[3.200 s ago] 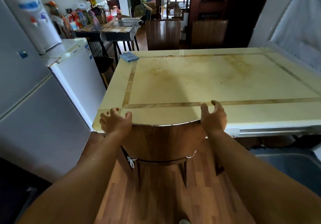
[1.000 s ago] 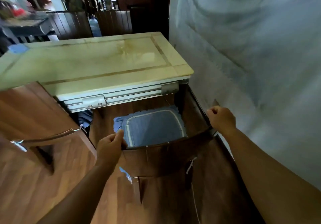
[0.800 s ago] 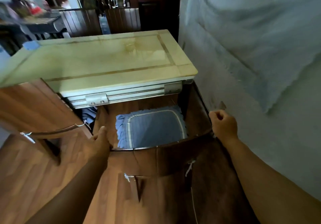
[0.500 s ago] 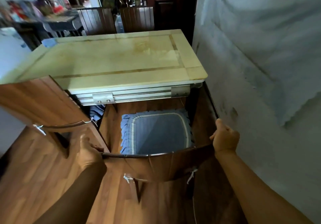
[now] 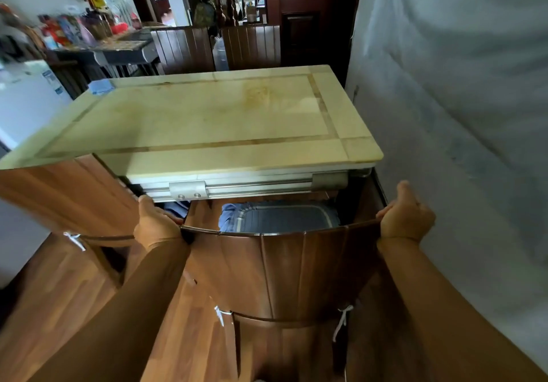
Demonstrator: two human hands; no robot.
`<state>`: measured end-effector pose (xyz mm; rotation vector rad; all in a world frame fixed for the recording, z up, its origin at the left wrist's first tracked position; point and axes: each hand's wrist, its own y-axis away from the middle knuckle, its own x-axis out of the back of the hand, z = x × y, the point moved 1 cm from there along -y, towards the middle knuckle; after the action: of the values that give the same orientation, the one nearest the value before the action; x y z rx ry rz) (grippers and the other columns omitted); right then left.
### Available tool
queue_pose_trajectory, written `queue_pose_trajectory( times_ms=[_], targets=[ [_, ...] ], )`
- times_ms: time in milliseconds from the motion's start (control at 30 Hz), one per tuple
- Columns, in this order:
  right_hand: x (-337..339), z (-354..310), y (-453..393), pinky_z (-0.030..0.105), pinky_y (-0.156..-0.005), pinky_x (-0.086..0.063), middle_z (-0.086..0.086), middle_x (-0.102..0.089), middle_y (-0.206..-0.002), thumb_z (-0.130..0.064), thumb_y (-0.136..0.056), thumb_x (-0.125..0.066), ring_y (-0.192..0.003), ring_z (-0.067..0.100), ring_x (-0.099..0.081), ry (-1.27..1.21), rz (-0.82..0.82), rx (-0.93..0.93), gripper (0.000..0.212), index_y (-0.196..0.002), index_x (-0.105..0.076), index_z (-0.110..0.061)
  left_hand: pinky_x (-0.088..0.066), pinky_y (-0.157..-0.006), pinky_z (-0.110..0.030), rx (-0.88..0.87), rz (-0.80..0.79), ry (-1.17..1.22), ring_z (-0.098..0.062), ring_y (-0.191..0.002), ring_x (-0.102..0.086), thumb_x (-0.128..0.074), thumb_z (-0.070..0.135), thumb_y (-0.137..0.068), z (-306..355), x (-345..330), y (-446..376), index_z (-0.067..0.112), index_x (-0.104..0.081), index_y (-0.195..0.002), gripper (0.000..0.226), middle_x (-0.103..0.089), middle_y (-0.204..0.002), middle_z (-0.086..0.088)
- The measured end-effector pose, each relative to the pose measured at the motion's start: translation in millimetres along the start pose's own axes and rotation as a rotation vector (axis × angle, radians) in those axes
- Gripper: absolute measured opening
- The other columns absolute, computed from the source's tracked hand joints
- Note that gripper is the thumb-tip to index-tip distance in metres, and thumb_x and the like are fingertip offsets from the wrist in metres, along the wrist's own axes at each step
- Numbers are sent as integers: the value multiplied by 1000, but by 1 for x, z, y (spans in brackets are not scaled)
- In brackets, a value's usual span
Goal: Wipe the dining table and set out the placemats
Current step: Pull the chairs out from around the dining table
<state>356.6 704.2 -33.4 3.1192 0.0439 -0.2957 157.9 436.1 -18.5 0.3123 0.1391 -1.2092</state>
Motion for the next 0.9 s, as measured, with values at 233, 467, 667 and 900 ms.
queue_pose_trajectory(
  times_ms=[233, 467, 667, 900],
  targets=[
    [-65, 13, -27, 12, -35, -36, -3, -41, -28, -30, -91, -52, -26, 6, -39, 6, 12, 23, 49, -47, -46, -9, -28, -32, -15, 83, 35, 160, -9, -23, -29, -46, 20, -86, -4, -52, -58, 16, -32, -49, 39, -29, -23, 6],
    [-130, 25, -53, 17, -35, -35, -3, -40, -27, -24, -92, -53, -26, 8, -36, -25, 19, 41, 50, -45, -44, -8, -36, -65, -30, 153, -11, 99, -16, -33, -32, -45, 34, -86, -17, -88, -120, 14, -34, -19, 71, -32, -22, 3],
    [-176, 32, -78, 16, -42, -36, -6, -39, -28, -21, -92, -53, -34, 9, -39, 4, 27, 68, 50, -45, -43, -6, -37, -53, -27, 103, -4, 104, -11, -27, -34, -45, 30, -87, -20, -121, -152, 14, -38, -19, 71, -33, -22, 4],
    [-226, 64, -104, 8, -42, -36, -5, -44, -28, -27, -94, -50, -29, 7, -40, 62, -56, 43, 52, -47, -49, -5, -34, -50, -26, 98, 56, 63, -11, -27, -32, -46, 31, -86, -43, -142, -189, 15, -36, -20, 68, -34, -23, 4]
  ],
)
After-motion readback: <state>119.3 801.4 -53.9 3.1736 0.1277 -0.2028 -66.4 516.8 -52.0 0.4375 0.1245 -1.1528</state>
